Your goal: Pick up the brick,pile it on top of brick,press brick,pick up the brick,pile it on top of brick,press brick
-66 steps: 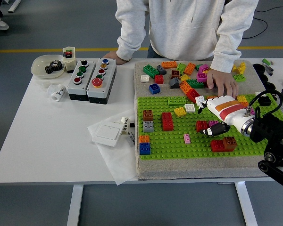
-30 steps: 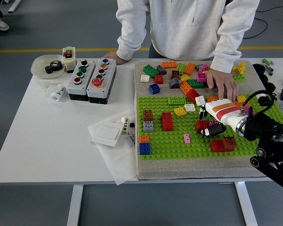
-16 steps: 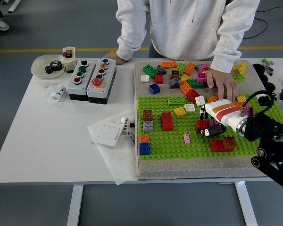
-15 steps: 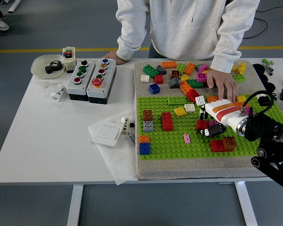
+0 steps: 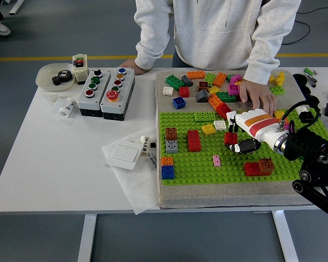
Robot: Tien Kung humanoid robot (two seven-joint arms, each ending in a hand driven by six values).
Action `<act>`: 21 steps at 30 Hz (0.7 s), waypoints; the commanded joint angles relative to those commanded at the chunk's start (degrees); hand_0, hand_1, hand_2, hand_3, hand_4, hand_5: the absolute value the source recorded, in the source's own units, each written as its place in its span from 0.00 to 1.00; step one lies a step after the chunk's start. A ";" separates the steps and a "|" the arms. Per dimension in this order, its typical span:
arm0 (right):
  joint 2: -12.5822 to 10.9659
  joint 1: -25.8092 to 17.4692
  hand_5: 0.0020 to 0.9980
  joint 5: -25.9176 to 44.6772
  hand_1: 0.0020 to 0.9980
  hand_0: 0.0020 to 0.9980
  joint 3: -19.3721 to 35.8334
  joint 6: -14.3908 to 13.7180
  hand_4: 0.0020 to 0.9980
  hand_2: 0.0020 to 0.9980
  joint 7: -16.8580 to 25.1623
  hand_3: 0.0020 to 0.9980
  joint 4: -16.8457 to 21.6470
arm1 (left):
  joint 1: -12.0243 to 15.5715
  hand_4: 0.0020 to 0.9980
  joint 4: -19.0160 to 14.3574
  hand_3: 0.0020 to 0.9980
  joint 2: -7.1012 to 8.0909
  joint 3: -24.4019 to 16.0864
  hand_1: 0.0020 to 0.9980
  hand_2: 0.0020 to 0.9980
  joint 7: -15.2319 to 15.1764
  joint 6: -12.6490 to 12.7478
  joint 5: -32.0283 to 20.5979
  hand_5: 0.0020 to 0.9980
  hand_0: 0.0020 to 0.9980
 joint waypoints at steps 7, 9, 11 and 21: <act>-5.91 -0.92 0.37 -1.39 0.45 0.50 2.28 -0.54 0.74 0.50 1.21 0.48 8.53 | 0.01 0.69 0.04 0.63 0.04 0.27 0.74 0.79 -0.17 0.05 -0.38 0.61 0.73; -8.54 -1.00 0.37 -1.59 0.45 0.51 2.50 -0.16 0.74 0.50 2.12 0.48 11.29 | 0.02 0.69 0.05 0.63 0.05 0.28 0.74 0.79 -0.19 0.05 -0.42 0.61 0.73; -11.41 -0.86 0.37 -1.98 0.45 0.51 2.42 0.69 0.74 0.50 3.63 0.48 13.95 | 0.06 0.69 0.06 0.63 0.07 0.24 0.74 0.79 -0.19 0.05 -0.41 0.61 0.73; -20.34 1.65 0.38 -0.84 0.45 0.51 -2.07 3.91 0.72 0.51 9.92 0.49 19.28 | 0.10 0.69 0.06 0.63 0.05 -0.11 0.74 0.79 -0.02 -0.02 -0.01 0.61 0.73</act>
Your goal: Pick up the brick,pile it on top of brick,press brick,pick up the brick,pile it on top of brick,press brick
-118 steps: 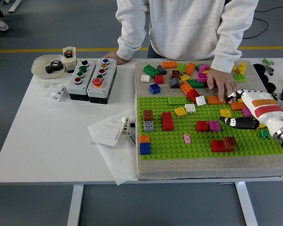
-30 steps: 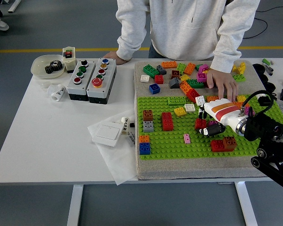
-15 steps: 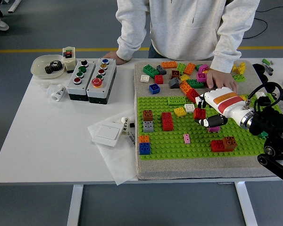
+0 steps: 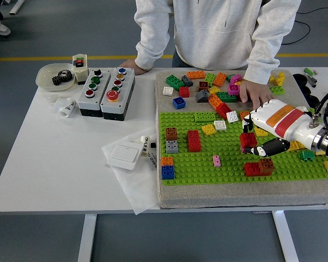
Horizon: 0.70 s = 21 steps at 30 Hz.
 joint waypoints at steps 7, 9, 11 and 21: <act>-0.45 -0.05 0.38 -0.59 0.46 0.51 -2.73 1.28 0.72 0.51 0.08 0.49 -2.74 | -0.08 0.69 0.00 0.63 -0.08 0.15 0.74 0.79 -0.08 0.05 -0.28 0.61 0.73; -0.41 -0.21 0.38 -0.78 0.46 0.51 -3.19 1.58 0.72 0.51 -0.04 0.49 -3.70 | -0.12 0.69 -0.01 0.63 -0.10 0.20 0.74 0.79 -0.09 0.05 -0.31 0.61 0.73; -0.34 -0.39 0.38 -0.75 0.46 0.51 -3.24 1.82 0.72 0.51 -0.24 0.49 -4.29 | -0.12 0.69 -0.02 0.63 -0.10 0.19 0.74 0.79 -0.09 0.04 -0.31 0.61 0.73; -0.47 -2.21 0.38 0.47 0.46 0.51 -1.61 1.90 0.72 0.51 -0.49 0.50 -5.30 | -0.09 0.69 -0.11 0.63 -0.10 0.37 0.74 0.79 -0.03 0.02 -0.36 0.61 0.73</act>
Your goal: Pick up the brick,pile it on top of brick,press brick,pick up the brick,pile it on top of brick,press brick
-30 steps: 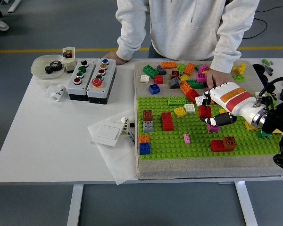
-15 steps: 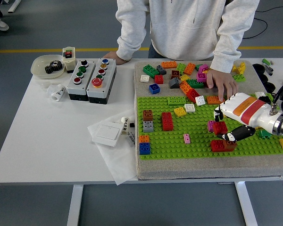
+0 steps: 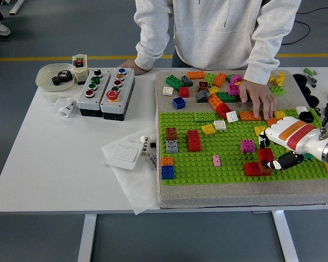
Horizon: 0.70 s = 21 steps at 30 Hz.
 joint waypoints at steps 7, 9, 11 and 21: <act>-1.21 -1.43 0.38 0.78 0.46 0.51 1.07 0.25 0.74 0.51 0.34 0.50 0.50 | 0.03 0.69 0.01 0.63 -0.07 -0.17 0.74 0.79 0.08 -0.02 0.19 0.61 0.73; -1.38 -1.43 0.39 0.98 0.46 0.51 0.91 0.30 0.74 0.51 0.48 0.49 0.54 | 0.01 0.68 0.00 0.63 -0.07 -0.13 0.74 0.79 0.09 -0.02 0.18 0.62 0.73; -1.41 -1.45 0.39 1.15 0.46 0.51 0.73 0.29 0.74 0.51 0.57 0.49 0.40 | 0.01 0.68 0.00 0.63 -0.08 -0.15 0.74 0.79 0.06 -0.02 0.17 0.62 0.73; -0.13 -2.05 0.39 1.33 0.46 0.51 1.20 -0.30 0.75 0.51 0.67 0.49 -0.30 | -0.03 0.68 -0.06 0.63 -0.17 -0.24 0.74 0.79 0.17 -0.02 0.34 0.62 0.73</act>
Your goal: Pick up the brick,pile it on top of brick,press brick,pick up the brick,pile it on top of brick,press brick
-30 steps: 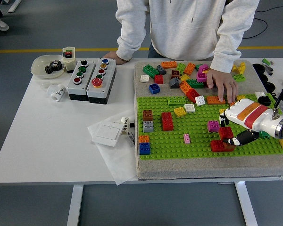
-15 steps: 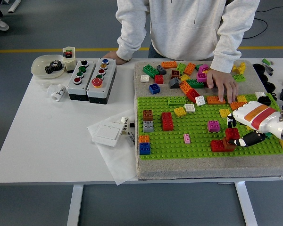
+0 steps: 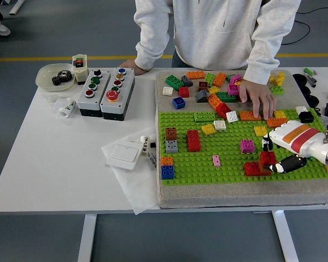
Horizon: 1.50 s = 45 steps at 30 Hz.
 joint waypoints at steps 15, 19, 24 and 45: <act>0.16 -0.25 0.40 0.36 0.46 0.51 -0.09 0.11 0.75 0.51 0.24 0.49 -1.23 | -0.11 0.68 0.00 0.63 0.01 0.25 0.74 0.79 -0.11 0.03 -0.24 0.62 0.73; -0.11 -0.57 0.40 0.45 0.46 0.51 -0.08 0.17 0.76 0.51 0.41 0.49 -1.27 | -0.09 0.68 0.01 0.63 0.01 0.20 0.74 0.79 -0.10 0.03 -0.19 0.62 0.73; -0.30 -0.89 0.40 0.52 0.46 0.51 0.06 0.22 0.76 0.51 0.47 0.49 -1.51 | -0.08 0.68 0.03 0.63 0.00 0.09 0.74 0.79 -0.05 -0.01 -0.03 0.62 0.73; 0.33 -0.27 0.40 0.76 0.46 0.51 -0.64 0.03 0.76 0.52 0.62 0.49 -1.29 | -0.18 0.68 0.06 0.63 -0.02 0.04 0.75 0.79 -0.04 -0.01 0.11 0.62 0.73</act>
